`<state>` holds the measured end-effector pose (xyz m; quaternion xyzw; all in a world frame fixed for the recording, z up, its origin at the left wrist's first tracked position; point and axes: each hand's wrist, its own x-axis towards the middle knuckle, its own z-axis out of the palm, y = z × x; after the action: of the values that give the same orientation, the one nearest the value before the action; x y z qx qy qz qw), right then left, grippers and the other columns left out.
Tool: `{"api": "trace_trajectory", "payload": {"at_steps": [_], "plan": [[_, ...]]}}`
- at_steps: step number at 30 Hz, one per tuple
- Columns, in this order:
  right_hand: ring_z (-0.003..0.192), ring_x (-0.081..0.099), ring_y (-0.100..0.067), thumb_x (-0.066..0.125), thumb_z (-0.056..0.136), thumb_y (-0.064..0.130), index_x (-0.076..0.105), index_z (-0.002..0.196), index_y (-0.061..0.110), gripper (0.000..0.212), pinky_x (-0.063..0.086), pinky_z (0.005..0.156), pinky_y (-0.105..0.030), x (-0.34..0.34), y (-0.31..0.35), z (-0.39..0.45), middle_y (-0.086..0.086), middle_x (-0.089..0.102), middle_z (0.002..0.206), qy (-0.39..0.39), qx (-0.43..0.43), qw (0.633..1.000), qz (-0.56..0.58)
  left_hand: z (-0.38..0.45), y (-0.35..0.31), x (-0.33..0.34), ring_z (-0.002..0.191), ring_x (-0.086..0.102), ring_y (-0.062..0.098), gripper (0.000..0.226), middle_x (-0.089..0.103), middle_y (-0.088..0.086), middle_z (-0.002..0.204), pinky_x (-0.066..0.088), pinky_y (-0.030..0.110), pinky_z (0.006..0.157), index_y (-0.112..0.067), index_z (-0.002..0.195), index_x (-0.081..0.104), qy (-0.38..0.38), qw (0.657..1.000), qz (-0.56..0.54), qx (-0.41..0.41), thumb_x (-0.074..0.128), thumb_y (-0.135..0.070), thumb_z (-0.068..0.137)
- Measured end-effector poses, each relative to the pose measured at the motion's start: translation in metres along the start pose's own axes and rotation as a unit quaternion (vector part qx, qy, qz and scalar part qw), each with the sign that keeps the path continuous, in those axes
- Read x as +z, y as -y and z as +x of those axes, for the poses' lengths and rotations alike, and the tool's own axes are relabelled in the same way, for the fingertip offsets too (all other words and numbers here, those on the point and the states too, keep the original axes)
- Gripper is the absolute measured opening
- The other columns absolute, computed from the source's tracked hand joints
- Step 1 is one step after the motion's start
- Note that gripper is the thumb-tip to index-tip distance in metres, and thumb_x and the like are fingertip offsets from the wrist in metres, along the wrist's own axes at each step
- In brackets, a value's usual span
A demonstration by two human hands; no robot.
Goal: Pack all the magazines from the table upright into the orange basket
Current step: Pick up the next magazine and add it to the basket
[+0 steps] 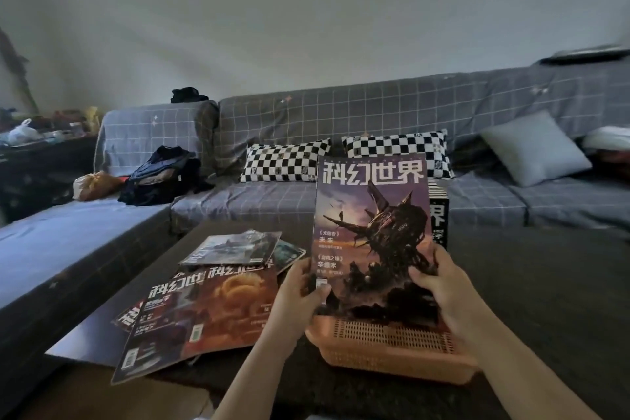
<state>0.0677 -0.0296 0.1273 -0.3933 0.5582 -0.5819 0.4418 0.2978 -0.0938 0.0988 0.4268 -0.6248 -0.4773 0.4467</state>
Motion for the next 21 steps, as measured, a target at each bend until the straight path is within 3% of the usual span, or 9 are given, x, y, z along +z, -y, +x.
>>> {"api": "trace_trajectory", "payload": {"at_steps": [2, 6, 8, 11, 16, 21], "plan": [[0.111, 0.056, -0.028, 0.059, 0.087, 0.005, 0.049, 0.125, 0.024, 0.043, 0.044, 0.097, -0.051, -0.013, -0.006, 0.004, -0.005, 0.057, 0.122, -0.024, 0.001, 0.999, -0.025, 0.012, 0.005, 0.018, 0.097, 0.062, -0.005, 0.043, 0.066, -0.018, 0.106, 0.055, 0.019, 0.076, -0.044, 0.106, 0.052, 0.004, 0.999, 0.043, 0.001, 0.064, -0.006, 0.089], [0.110, 0.058, -0.026, 0.056, 0.087, -0.002, 0.054, 0.115, 0.017, 0.033, 0.042, 0.100, -0.051, -0.032, -0.021, 0.015, -0.005, 0.062, 0.115, -0.063, -0.015, 0.994, -0.091, 0.030, 0.013, 0.046, 0.088, 0.065, -0.005, 0.033, 0.071, -0.016, 0.093, 0.052, 0.014, 0.070, -0.034, 0.105, 0.060, -0.034, 0.997, 0.069, 0.003, 0.069, -0.009, 0.085], [0.112, 0.056, -0.025, 0.057, 0.090, 0.006, 0.052, 0.119, 0.017, 0.032, 0.044, 0.098, -0.044, -0.038, -0.030, 0.022, -0.002, 0.061, 0.115, -0.094, -0.016, 0.983, -0.154, 0.036, 0.016, 0.056, 0.080, 0.065, -0.008, 0.031, 0.072, -0.020, 0.085, 0.051, 0.014, 0.069, -0.038, 0.096, 0.062, -0.059, 0.994, 0.092, 0.001, 0.073, -0.012, 0.082], [0.110, 0.057, -0.022, 0.061, 0.089, 0.015, 0.056, 0.114, 0.018, 0.026, 0.044, 0.083, -0.030, -0.044, -0.041, 0.031, 0.002, 0.063, 0.109, -0.150, -0.030, 0.959, -0.238, 0.042, 0.020, 0.065, 0.074, 0.065, -0.008, 0.025, 0.072, -0.017, 0.081, 0.052, 0.016, 0.069, -0.038, 0.089, 0.064, -0.077, 0.986, 0.146, -0.017, 0.075, -0.017, 0.081], [0.106, 0.060, -0.016, 0.068, 0.083, 0.021, 0.058, 0.123, 0.022, 0.041, 0.047, 0.086, -0.028, -0.043, -0.052, 0.037, 0.003, 0.066, 0.114, -0.210, -0.055, 0.919, -0.328, 0.049, 0.030, 0.072, 0.058, 0.060, -0.013, 0.027, 0.064, -0.015, 0.057, 0.042, 0.006, 0.047, -0.029, 0.068, 0.059, -0.111, 0.978, 0.174, -0.033, 0.076, -0.013, 0.079], [0.095, 0.064, -0.011, 0.069, 0.082, 0.020, 0.058, 0.123, 0.021, 0.042, 0.048, 0.084, -0.026, -0.040, -0.056, 0.039, 0.005, 0.069, 0.102, -0.210, -0.079, 0.901, -0.372, 0.053, 0.036, 0.072, 0.061, 0.054, -0.021, 0.027, 0.062, -0.012, 0.059, 0.037, -0.002, 0.052, -0.026, 0.064, 0.058, -0.133, 0.971, 0.193, -0.043, 0.076, -0.012, 0.080]]}}
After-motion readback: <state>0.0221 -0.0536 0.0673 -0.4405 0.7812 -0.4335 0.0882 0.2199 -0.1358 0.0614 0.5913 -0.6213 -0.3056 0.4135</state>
